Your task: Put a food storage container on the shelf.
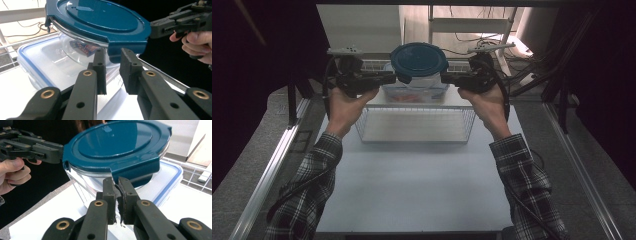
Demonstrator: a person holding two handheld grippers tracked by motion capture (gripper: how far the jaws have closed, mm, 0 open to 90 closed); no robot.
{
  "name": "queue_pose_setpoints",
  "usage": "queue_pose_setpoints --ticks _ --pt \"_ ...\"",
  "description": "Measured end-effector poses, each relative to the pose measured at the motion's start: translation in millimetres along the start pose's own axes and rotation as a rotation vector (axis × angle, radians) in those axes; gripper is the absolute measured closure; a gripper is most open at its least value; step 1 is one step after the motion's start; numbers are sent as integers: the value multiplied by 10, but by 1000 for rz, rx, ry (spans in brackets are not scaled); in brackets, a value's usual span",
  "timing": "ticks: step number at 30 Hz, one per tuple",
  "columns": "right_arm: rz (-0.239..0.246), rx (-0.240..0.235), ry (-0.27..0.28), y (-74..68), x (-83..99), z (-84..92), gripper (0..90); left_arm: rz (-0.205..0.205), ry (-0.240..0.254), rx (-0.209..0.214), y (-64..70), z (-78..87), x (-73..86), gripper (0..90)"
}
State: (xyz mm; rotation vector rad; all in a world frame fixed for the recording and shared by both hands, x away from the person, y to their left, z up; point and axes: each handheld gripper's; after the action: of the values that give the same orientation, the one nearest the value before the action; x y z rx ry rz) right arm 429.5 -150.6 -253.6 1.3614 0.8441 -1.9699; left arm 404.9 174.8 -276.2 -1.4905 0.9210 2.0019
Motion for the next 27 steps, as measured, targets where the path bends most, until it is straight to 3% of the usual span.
queue_pose_setpoints --ticks 3,6,10,14,22,27 --pt "-9 -6 6 20 -2 -13 842 12 13 3 -14 -43 -23 748" --pt "-11 -4 6 22 -11 -42 843 19 8 -31 -33 -71 -55 744" --pt "-10 4 6 18 -24 -69 841 49 18 -22 -78 -80 -52 736" --pt "4 5 1 -3 -11 -62 798 36 15 -8 -47 -60 0 698" --pt "59 14 -12 -95 126 -49 596 -11 -13 12 78 37 161 490" --pt "83 -9 -8 -170 231 -57 424 -30 -46 17 142 54 301 365"
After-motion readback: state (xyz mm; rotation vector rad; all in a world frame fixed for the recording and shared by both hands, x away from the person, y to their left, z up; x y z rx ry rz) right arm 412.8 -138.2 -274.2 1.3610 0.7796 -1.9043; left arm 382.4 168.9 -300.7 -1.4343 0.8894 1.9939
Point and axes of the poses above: each handheld gripper's, and its own axes: z roughly backward along the jaws, x roughly out of its underside, y roughly to its right, and after that the axes turned 10 degrees about y, right-handed
